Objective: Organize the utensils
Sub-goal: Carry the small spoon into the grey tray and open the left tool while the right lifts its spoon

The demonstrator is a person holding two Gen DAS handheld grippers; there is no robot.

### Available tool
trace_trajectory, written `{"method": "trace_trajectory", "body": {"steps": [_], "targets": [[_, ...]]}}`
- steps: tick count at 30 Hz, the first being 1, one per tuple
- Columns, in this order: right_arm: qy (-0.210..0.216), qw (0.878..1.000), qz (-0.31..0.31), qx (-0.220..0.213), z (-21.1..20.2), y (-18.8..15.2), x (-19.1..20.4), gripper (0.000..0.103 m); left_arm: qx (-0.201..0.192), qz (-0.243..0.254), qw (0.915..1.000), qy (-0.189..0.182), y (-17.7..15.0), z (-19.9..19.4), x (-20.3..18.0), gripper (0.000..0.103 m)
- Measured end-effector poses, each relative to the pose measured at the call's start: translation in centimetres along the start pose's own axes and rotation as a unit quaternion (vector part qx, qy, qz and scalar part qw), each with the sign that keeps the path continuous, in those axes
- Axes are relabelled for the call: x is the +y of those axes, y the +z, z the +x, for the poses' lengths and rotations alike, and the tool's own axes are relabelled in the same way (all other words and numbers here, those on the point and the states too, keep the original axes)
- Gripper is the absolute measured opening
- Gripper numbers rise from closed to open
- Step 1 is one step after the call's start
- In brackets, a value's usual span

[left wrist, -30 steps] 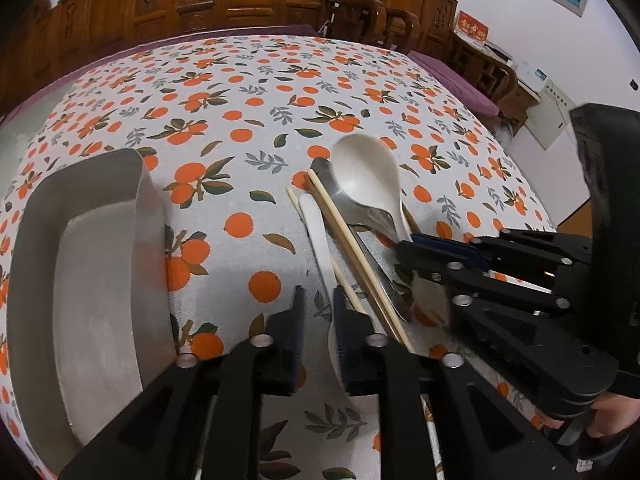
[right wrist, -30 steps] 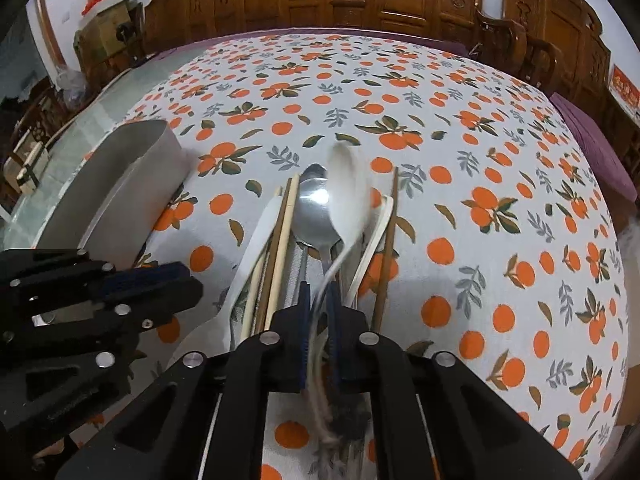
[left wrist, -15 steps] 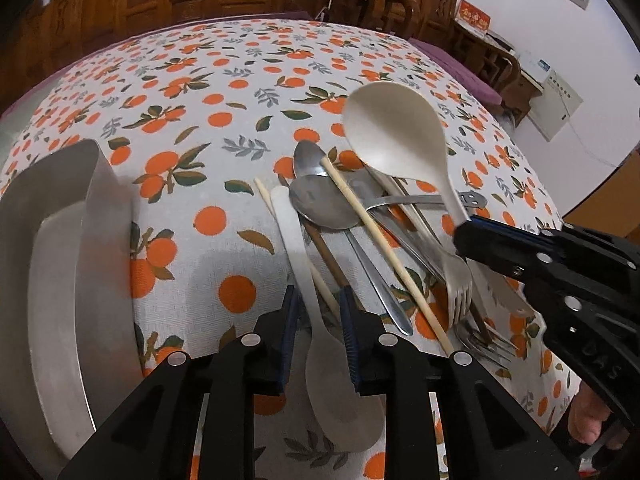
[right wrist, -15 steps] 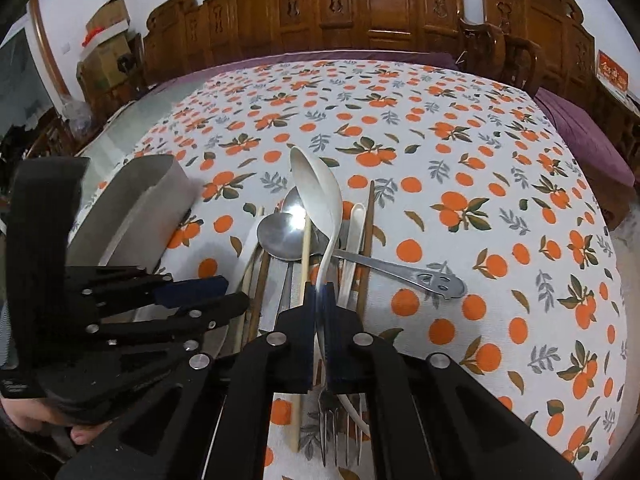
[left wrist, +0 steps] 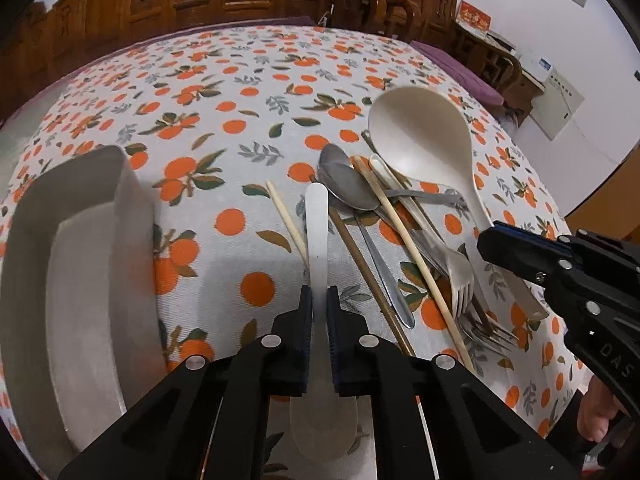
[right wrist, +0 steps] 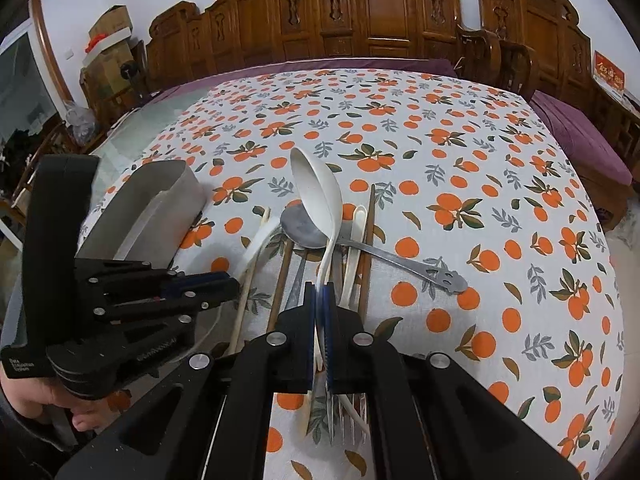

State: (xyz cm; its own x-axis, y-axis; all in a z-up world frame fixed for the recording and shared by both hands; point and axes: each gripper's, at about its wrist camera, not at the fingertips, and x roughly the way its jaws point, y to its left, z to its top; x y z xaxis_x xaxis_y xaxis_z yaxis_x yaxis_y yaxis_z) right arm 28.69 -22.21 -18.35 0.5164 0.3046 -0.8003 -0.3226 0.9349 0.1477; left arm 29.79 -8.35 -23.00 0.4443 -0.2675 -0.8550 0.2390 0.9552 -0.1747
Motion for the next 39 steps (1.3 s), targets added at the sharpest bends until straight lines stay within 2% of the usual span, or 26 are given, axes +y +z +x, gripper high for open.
{"method": "trace_trajectory", "body": {"steps": [13, 24, 33, 39], "targets": [[0.023, 1.000, -0.002, -0.019, -1.3, 0.8, 2.5, 0.005, -0.041, -0.008, 0.9991, 0.002, 0.3, -5.1, 1.6, 0.006], [0.050, 0.998, -0.013, -0.033, -1.7, 2.2, 6.7, 0.005, -0.067, -0.025, 0.9968, 0.035, 0.2, -9.6, 6.6, 0.007], [0.067, 0.997, -0.026, -0.033, -1.4, 2.9, 10.2, 0.005, -0.046, -0.048, 0.9956, 0.066, -0.8, -8.6, 11.2, 0.007], [0.073, 0.996, -0.038, -0.029, -1.1, 3.1, 12.2, 0.005, -0.032, -0.061, 0.9949, 0.073, -1.8, -7.2, 12.9, 0.007]]}}
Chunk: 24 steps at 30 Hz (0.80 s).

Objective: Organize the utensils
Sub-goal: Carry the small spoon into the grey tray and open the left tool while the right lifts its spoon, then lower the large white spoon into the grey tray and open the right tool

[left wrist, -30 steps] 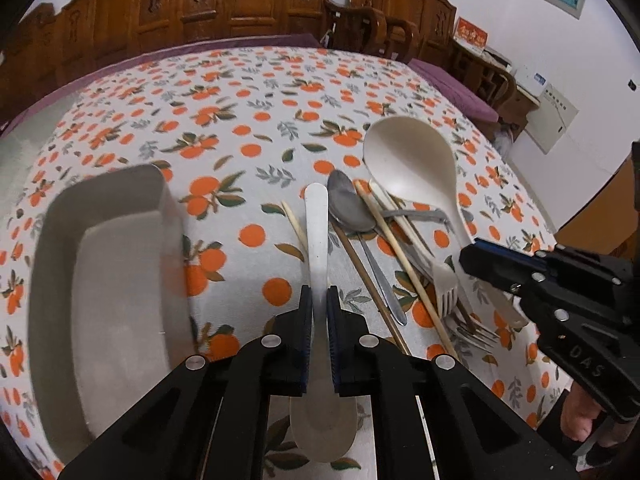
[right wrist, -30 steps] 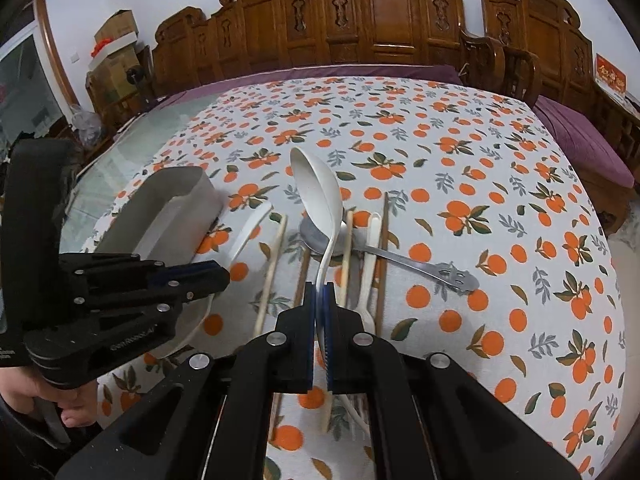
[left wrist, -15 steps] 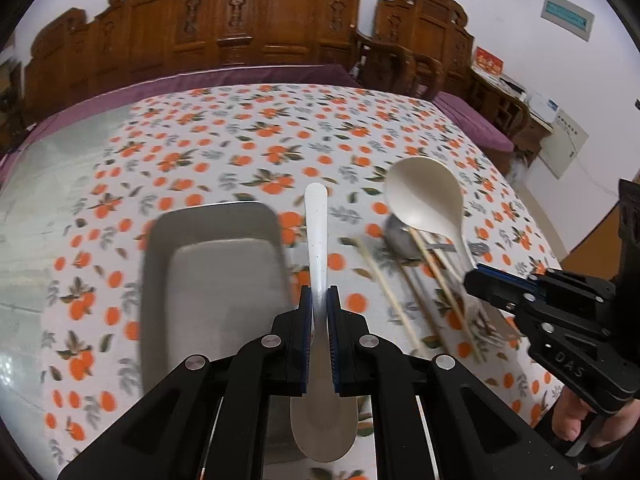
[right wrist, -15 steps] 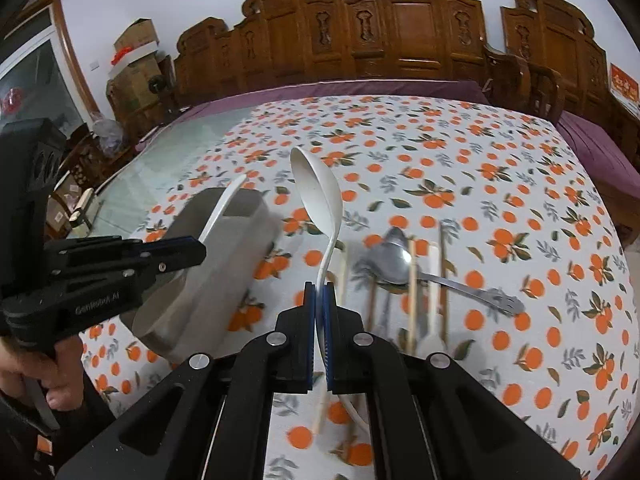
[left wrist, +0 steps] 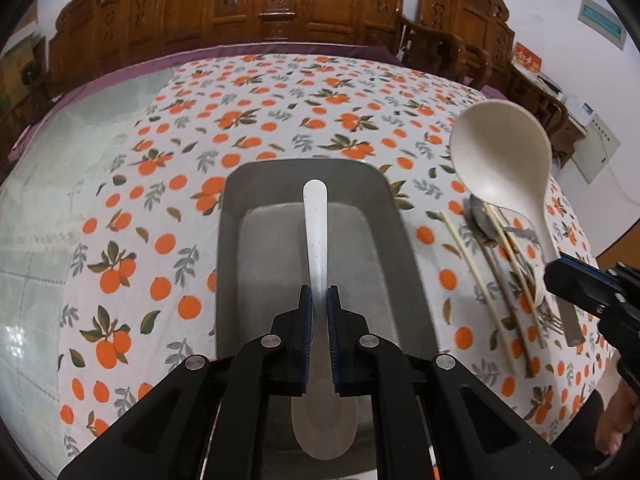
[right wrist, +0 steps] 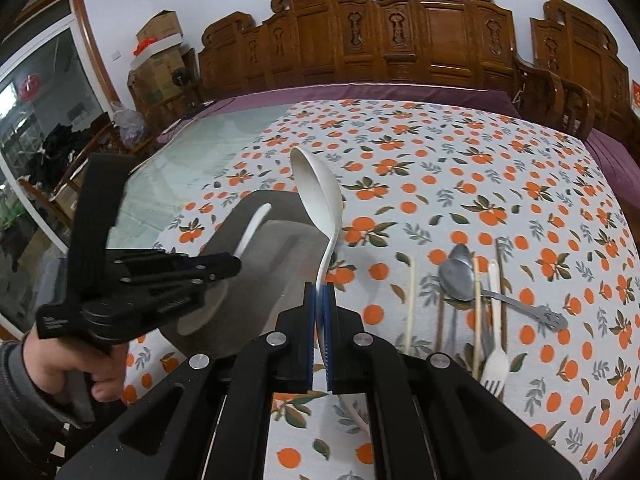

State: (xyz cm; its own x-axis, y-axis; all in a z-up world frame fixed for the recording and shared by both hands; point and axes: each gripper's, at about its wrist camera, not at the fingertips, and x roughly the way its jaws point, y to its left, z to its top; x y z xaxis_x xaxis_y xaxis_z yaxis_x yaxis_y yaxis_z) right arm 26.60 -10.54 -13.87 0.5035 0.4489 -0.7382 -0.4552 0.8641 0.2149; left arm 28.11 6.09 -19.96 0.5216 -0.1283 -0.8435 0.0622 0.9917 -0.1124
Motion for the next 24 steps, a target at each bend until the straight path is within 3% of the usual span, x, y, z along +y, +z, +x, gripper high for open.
{"method": "trace_trajectory", "body": {"steps": [3, 6, 13, 24], "targets": [[0.001, 1.000, -0.006, 0.004, 0.3, 0.1, 0.8, 0.005, 0.003, -0.003, 1.0000, 0.003, 0.0, 0.2, 0.5, 0.007], [0.002, 1.000, -0.009, 0.008, 0.7, 0.2, 1.2, 0.005, 0.002, -0.004, 1.0000, 0.005, 0.0, -0.1, 0.9, 0.019], [0.010, 1.000, -0.010, 0.012, 1.9, 0.8, 2.8, 0.005, -0.022, -0.004, 0.9997, 0.009, -0.1, -3.0, 2.7, 0.029], [0.034, 0.999, 0.008, 0.022, 5.2, 1.9, 5.7, 0.005, -0.050, -0.004, 0.9983, 0.031, -0.7, -6.8, 5.6, 0.032]]}}
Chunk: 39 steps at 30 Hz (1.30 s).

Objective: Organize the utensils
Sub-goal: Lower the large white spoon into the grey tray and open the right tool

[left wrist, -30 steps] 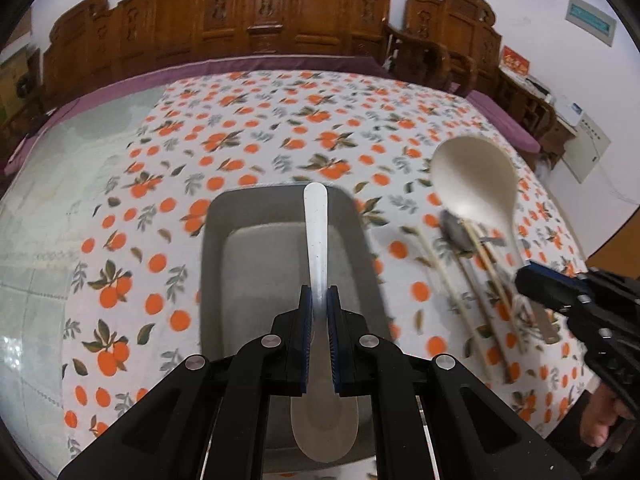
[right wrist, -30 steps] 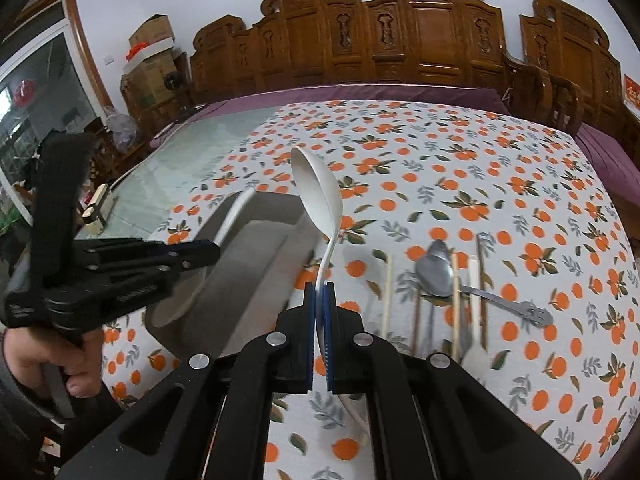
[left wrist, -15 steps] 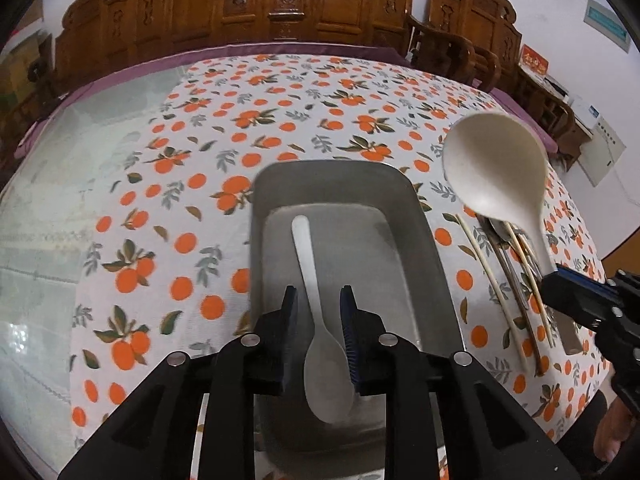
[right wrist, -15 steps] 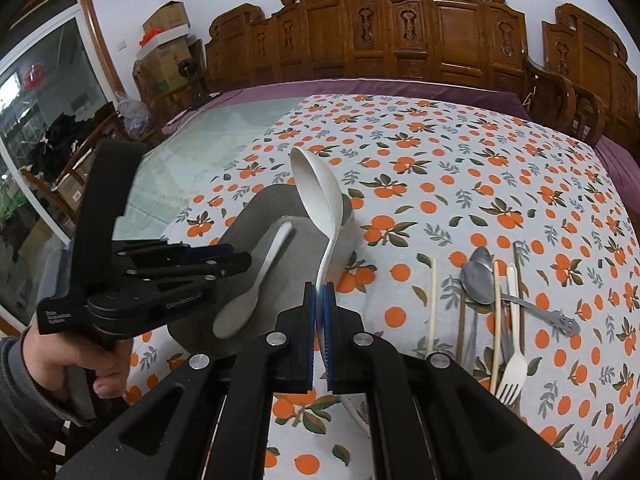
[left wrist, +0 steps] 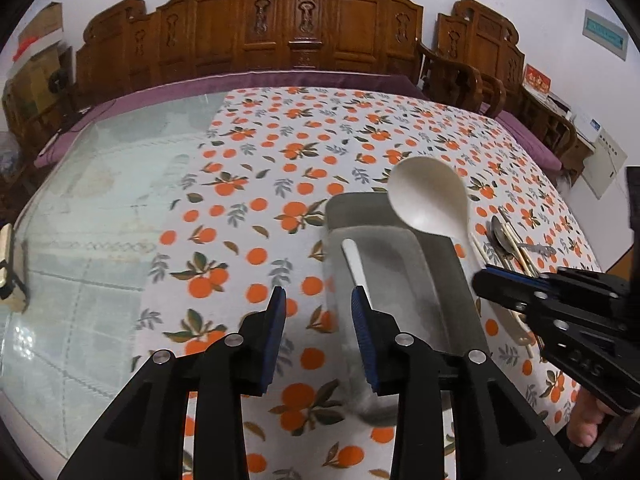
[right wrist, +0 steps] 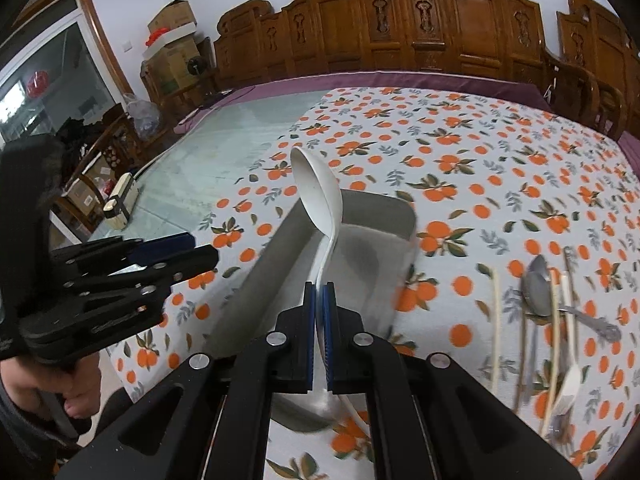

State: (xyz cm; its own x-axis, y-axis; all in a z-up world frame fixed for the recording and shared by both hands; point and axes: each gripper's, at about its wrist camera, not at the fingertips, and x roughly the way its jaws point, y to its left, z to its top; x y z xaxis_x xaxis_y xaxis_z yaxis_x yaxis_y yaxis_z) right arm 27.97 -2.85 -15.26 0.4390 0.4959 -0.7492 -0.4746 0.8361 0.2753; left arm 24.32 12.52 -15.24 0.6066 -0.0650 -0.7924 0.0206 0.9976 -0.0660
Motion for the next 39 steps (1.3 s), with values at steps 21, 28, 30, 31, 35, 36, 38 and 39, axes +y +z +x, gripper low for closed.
{"method": "trace_trajectory", "body": {"steps": [21, 28, 30, 31, 35, 36, 38, 39], "targets": [[0.007, 0.998, 0.060, 0.035, 5.4, -0.3, -0.3, 0.008, -0.010, 0.000, 0.9999, 0.012, -0.7, -2.2, 1.2, 0.032], [0.021, 0.998, 0.052, 0.022, 4.0, -0.4, -0.8, 0.008, -0.007, 0.003, 0.9999, 0.011, -0.9, -2.2, 0.3, 0.032], [0.019, 0.999, 0.040, 0.010, 2.6, -0.5, -1.2, 0.008, -0.007, 0.005, 0.9999, 0.008, -1.0, -2.2, -0.2, 0.032], [0.017, 0.999, 0.036, 0.007, 2.0, -0.5, -1.3, 0.008, -0.007, 0.005, 0.9999, 0.006, -1.0, -2.2, -0.5, 0.033], [-0.003, 1.000, 0.004, -0.015, -2.0, -1.5, -3.1, 0.009, -0.008, 0.009, 0.9999, -0.004, -1.1, -1.9, -2.1, 0.037], [-0.008, 1.000, 0.000, -0.018, -2.8, -1.9, -3.7, 0.009, -0.007, 0.011, 0.9999, -0.009, -1.1, -1.7, -2.8, 0.037], [-0.021, 1.000, -0.007, -0.021, -4.4, -2.7, -5.2, 0.008, -0.007, 0.015, 0.9997, -0.015, -1.1, -1.6, -3.9, 0.037], [-0.031, 0.999, -0.011, -0.021, -5.1, -3.3, -5.9, 0.009, -0.008, 0.018, 0.9996, -0.019, -1.1, -1.5, -4.6, 0.037]]}}
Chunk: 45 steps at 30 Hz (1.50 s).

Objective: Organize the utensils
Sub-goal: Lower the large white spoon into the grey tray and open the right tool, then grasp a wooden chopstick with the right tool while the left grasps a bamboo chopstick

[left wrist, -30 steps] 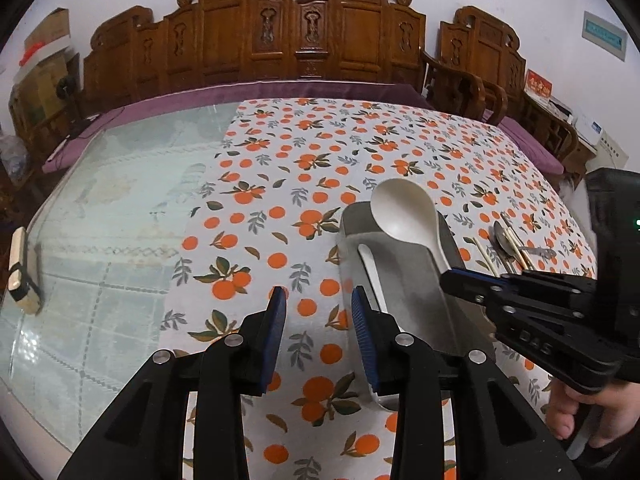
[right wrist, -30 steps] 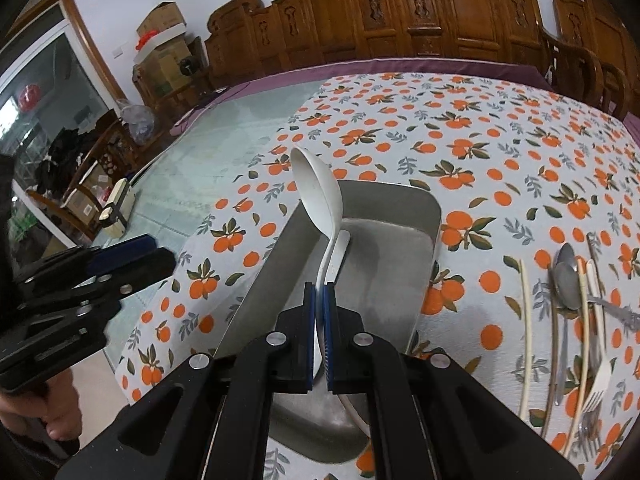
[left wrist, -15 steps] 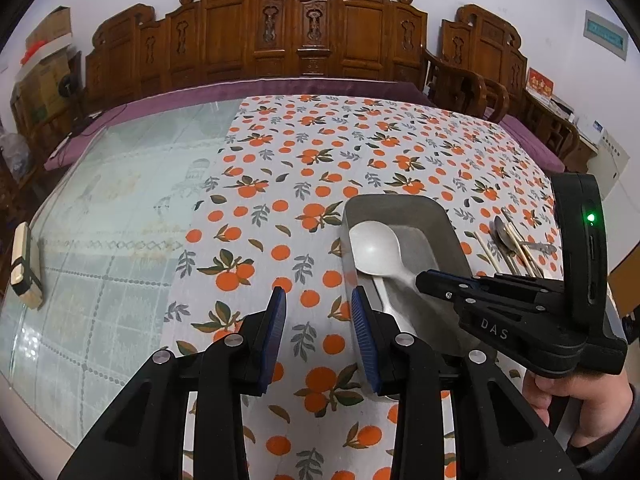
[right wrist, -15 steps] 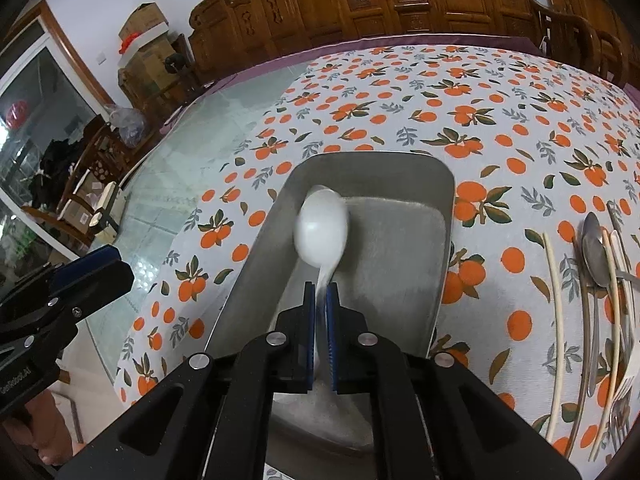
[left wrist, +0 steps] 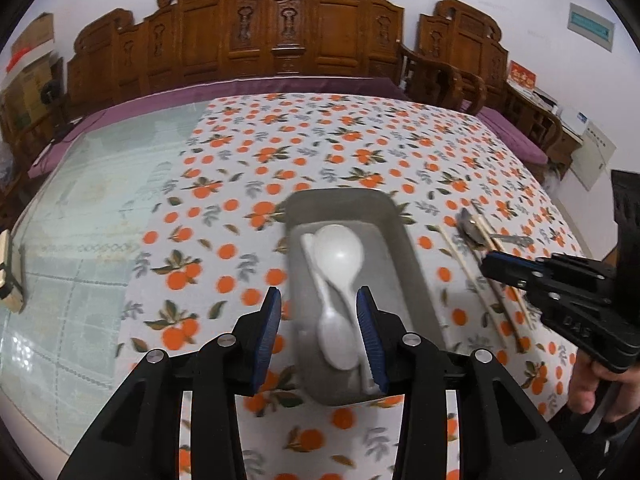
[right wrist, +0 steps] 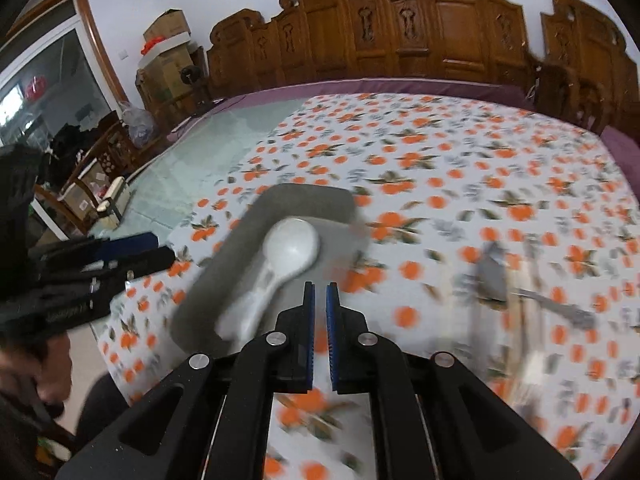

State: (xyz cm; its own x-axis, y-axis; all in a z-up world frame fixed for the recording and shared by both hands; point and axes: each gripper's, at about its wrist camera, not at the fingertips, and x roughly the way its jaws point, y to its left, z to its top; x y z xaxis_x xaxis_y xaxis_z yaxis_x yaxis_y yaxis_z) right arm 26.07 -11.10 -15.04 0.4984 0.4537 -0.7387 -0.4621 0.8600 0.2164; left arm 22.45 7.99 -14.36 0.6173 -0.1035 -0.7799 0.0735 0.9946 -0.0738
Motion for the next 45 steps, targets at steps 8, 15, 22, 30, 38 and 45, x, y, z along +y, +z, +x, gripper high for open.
{"method": "trace_trajectory", "body": {"steps": [8, 15, 22, 30, 38, 45], "targets": [[-0.055, 0.998, 0.011, 0.026, -1.0, -4.3, -5.9, 0.019, -0.002, 0.017, 0.9994, -0.030, -0.2, 0.8, -5.1, 0.037], [-0.056, 0.997, 0.019, 0.055, 0.6, -7.3, -6.9, 0.019, -0.004, 0.031, 0.9989, -0.036, -1.3, 0.9, -8.5, 0.037], [-0.068, 0.994, 0.009, 0.080, 2.0, -8.3, -6.8, 0.018, 0.003, 0.038, 0.9985, -0.038, -2.1, 1.2, -10.1, 0.037], [-0.105, 0.990, -0.025, 0.093, 2.7, -8.0, -6.1, 0.009, 0.007, 0.041, 0.9984, -0.038, -2.7, 1.8, -11.1, 0.037], [-0.084, 0.992, -0.016, 0.096, 1.3, -8.6, -6.9, 0.006, 0.013, 0.044, 0.9983, -0.035, -3.0, 2.6, -12.1, 0.037], [-0.077, 0.995, -0.015, 0.061, -2.5, -8.1, -7.2, 0.006, 0.019, 0.057, 0.9976, -0.033, -2.8, 3.9, -14.0, 0.037]]}}
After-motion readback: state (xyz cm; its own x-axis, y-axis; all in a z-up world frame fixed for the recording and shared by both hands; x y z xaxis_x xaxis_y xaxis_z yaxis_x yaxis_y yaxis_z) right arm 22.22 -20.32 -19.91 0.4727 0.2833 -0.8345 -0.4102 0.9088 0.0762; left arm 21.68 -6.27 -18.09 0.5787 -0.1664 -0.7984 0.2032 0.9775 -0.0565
